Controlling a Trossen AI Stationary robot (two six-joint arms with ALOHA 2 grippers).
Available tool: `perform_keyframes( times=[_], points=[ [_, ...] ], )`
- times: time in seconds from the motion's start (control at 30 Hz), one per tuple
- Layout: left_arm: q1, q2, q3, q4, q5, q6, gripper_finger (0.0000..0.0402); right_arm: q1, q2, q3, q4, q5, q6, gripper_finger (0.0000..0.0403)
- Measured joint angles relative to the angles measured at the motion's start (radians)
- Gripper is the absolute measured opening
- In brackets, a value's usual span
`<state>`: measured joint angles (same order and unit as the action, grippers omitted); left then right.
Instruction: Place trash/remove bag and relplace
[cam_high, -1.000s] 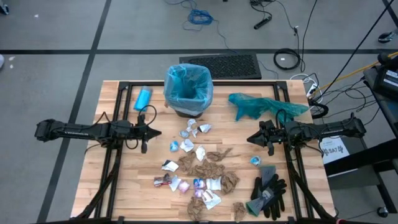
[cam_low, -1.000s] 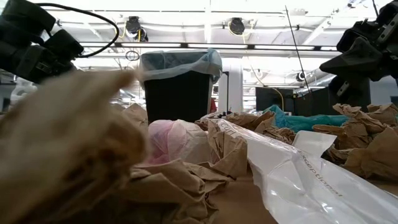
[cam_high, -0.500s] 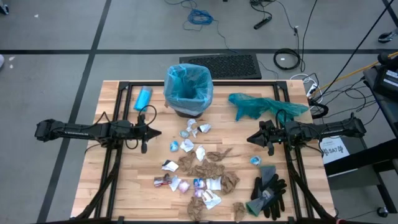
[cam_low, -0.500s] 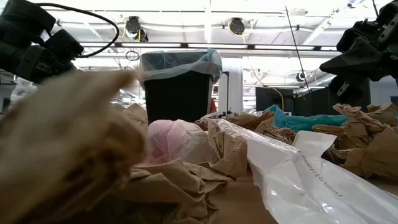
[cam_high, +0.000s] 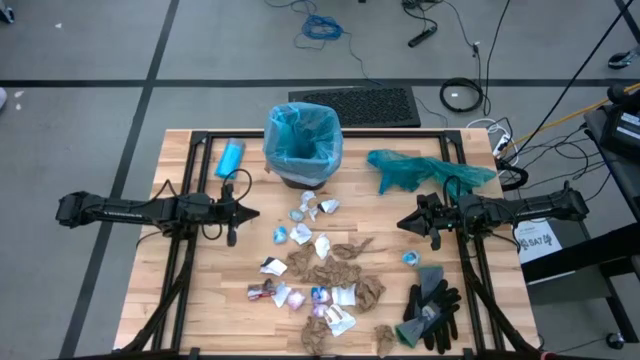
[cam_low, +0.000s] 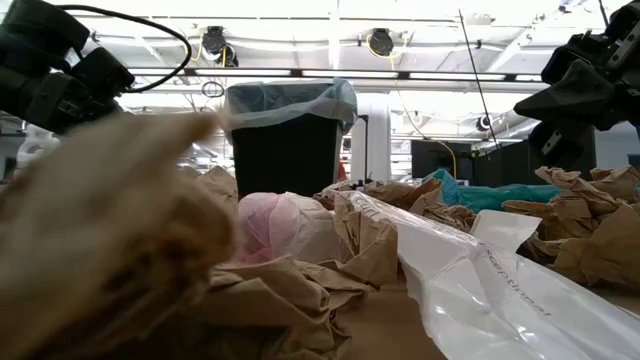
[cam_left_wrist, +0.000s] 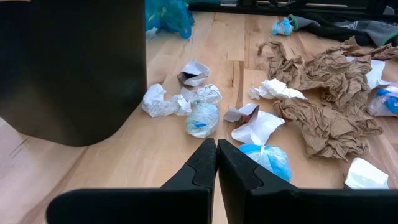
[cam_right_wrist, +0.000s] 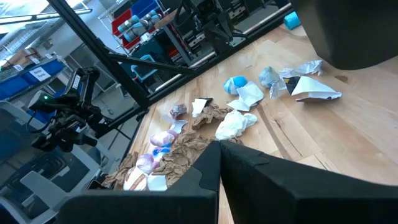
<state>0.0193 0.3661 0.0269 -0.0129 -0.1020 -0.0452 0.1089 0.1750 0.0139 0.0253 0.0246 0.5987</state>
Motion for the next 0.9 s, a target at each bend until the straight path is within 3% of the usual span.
perform_keyframes(
  times=[0.3, 0.33, 0.43, 0.53, 0.67, 0.9],
  points=[
    [0.000, 0.000, 0.000, 0.000, 0.000, 0.001, 0.0017, 0.000, 0.000, 0.000, 0.000, 0.000, 0.000, 0.0000],
    [0.000, 0.004, 0.002, -0.018, 0.009, 0.103, 0.0017, 0.000, 0.000, 0.000, 0.000, 0.000, 0.000, 0.0000],
    [-0.001, 0.033, 0.005, -0.020, 0.177, 0.595, 0.0017, 0.000, 0.000, 0.000, -0.001, 0.000, 0.000, 0.0000],
    [-0.001, 0.047, 0.005, -0.032, 0.215, 0.854, 0.0017, 0.000, 0.000, 0.000, 0.000, -0.001, 0.000, 0.0000],
    [-0.001, 0.046, 0.005, -0.019, 0.215, 0.965, 0.0017, 0.000, 0.000, 0.000, 0.000, -0.001, 0.000, 0.0000],
    [-0.001, 0.046, 0.006, -0.024, 0.214, 0.969, 0.0017, 0.000, 0.000, 0.000, 0.000, 0.000, 0.000, 0.0000]
  ],
)
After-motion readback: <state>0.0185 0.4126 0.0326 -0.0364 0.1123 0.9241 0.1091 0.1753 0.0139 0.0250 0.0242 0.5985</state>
